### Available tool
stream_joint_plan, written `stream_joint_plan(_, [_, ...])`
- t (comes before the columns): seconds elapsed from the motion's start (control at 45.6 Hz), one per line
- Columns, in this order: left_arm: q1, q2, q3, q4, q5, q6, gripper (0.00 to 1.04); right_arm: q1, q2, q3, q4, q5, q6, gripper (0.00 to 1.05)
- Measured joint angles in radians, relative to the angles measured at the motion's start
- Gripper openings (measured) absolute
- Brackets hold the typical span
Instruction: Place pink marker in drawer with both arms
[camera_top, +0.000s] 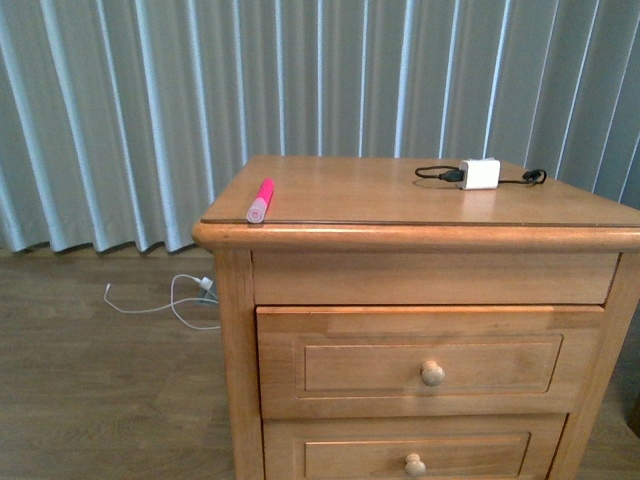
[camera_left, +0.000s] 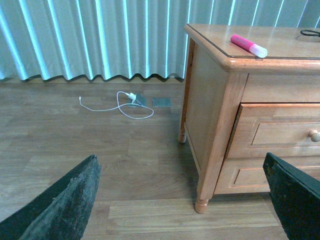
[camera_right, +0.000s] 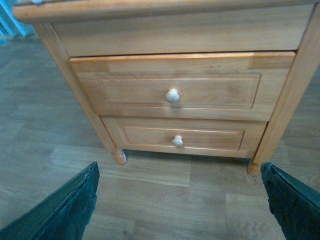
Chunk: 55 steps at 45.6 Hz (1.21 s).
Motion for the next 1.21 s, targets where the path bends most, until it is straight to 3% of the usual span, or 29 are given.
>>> stream_joint_plan(0.197, [0.000,0.000,0.000,0.000,0.000,0.000,0.99,0.089,0.539,0.209,0.203,0.045,-0.028,0.96])
stream_joint_plan(0.57, [0.000,0.000,0.000,0.000,0.000,0.000,0.99,0.136,1.069,0.543,0.330,0.124,-0.047,0.96])
stream_joint_plan(0.964, [0.000,0.000,0.000,0.000,0.000,0.000,0.99,0.043,1.429,0.894,0.341,0.250,-0.042,0.96])
stream_joint_plan(1.205, [0.000,0.000,0.000,0.000,0.000,0.000,0.99,0.020,1.476,0.923,0.341,0.242,-0.027,0.96])
